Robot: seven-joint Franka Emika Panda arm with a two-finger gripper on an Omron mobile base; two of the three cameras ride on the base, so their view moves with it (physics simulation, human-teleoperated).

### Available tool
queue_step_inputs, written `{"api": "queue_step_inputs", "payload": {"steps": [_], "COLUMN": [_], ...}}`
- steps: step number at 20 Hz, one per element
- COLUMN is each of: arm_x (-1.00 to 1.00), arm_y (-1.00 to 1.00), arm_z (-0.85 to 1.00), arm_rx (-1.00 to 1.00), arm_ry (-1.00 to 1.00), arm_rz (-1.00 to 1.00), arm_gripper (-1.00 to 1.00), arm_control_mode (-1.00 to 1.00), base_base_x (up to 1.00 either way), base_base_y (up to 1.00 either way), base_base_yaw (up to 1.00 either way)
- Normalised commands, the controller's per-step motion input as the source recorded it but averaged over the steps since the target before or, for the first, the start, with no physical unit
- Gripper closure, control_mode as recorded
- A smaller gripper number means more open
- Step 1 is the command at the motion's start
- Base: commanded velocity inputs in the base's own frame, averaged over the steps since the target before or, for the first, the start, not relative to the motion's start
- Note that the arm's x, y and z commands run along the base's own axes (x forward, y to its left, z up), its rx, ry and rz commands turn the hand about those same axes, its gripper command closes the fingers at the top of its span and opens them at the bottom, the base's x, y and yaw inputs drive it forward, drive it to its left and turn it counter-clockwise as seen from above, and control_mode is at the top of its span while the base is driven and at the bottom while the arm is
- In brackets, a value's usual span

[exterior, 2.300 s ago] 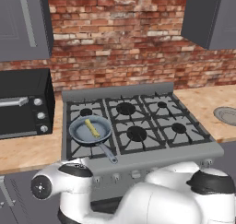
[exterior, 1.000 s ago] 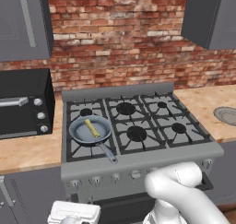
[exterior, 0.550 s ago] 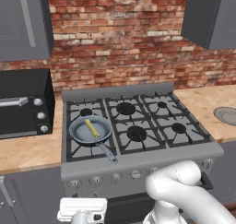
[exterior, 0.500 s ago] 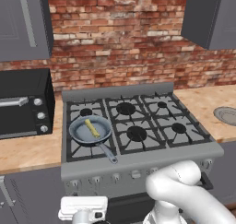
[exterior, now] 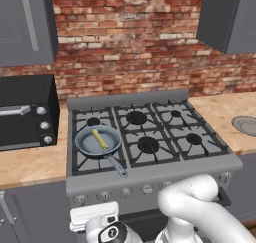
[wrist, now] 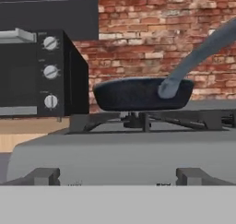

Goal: Pick up the butter stick and place it in the pan. Then turn on the burner for the pan.

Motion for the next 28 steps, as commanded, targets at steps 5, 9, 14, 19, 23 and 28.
{"api": "queue_step_inputs", "payload": {"steps": [5,9,14,19,23,28], "arm_x": [0.16,0.06,0.00,0.04,0.15,0.17], "arm_y": [0.12,0.14,0.13,0.00,0.00,0.00], "arm_z": [-0.33,-0.30,-0.23,-0.07,-0.11,-0.11], "arm_rx": [0.01,0.01,0.03,0.05,0.05,0.05], "arm_ry": [0.00,0.00,0.00,0.00,0.00,0.00], "arm_rz": [0.02,0.02,0.00,0.00,0.00,0.00], "arm_gripper": [-1.00,-1.00,-1.00,-1.00,-1.00,-1.00], "arm_control_mode": [-1.00,-1.00,-1.00,-1.00,-1.00,-1.00], "base_base_x": [0.00,0.00,0.00,0.00,0.00,0.00], "base_base_y": [0.00,0.00,0.00,0.00,0.00,0.00], "base_base_yaw": [0.00,0.00,0.00,0.00,0.00,0.00]}}
